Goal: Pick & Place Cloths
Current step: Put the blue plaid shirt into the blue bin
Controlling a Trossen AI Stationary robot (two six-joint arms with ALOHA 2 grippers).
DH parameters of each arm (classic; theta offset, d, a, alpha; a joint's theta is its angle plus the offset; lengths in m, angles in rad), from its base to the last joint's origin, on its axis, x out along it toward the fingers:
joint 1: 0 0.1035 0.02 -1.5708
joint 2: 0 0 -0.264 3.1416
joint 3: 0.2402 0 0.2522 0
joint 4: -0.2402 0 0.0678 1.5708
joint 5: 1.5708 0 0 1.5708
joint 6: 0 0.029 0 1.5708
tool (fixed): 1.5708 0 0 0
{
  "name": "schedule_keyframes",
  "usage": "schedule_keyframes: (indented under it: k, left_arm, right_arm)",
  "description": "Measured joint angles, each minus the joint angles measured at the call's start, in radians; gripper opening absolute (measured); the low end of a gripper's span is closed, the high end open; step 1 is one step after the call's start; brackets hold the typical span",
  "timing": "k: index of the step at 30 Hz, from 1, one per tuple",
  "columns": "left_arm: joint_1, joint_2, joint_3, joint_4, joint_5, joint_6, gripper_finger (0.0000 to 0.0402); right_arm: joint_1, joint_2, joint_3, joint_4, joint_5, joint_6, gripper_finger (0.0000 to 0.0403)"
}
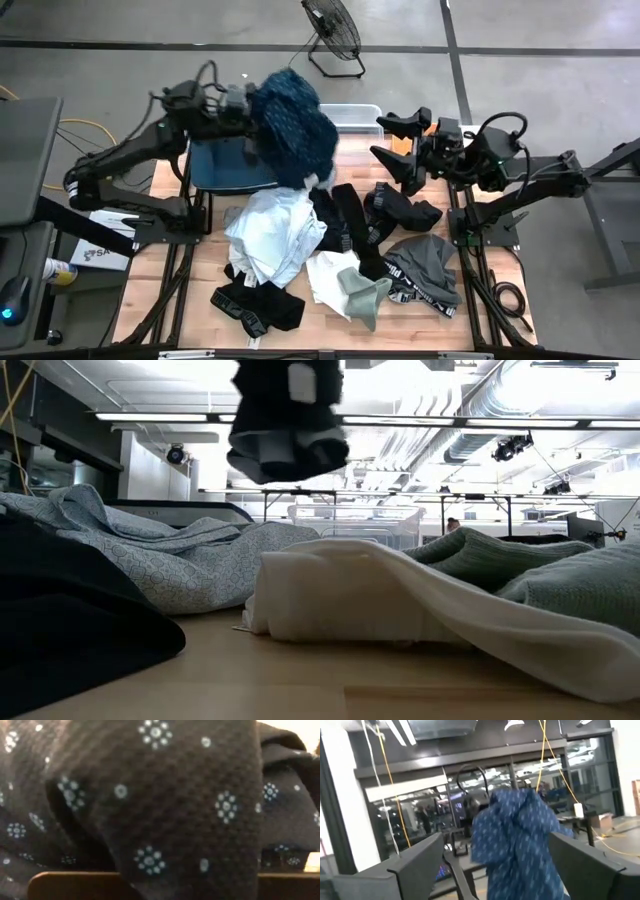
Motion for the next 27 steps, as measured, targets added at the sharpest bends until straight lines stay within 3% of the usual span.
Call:
schedule_keyframes:
  k: [5,9,13,17,27]
  left_arm:
    - [0.059,-0.09,0.0,-0.139,-0.124,0.086,0.0029]
    - [0.074,-0.143,0.001,-0.267,-0.295,0.149,0.0029]
    - [0.071,-0.16,0.001,-0.404,-0.484,0.174,0.0029]
    - [0.072,-0.146,0.001,-0.544,-0.605,0.177,0.0029]
    - [0.072,-0.013,0.001,-0.798,-0.749,0.207,0.0029]
  right_arm:
    - [0.0,0.001,0.0,-0.046,-0.001,0.047,0.035]
    - [-0.002,0.002,0.0,-0.071,0.0,0.051,0.035]
    - [-0.002,0.002,0.0,-0.072,0.0,0.051,0.035]
    - [-0.002,0.002,0.0,-0.075,0.032,0.048,0.035]
    - [-0.002,0.002,-0.001,-0.118,0.065,0.05,0.035]
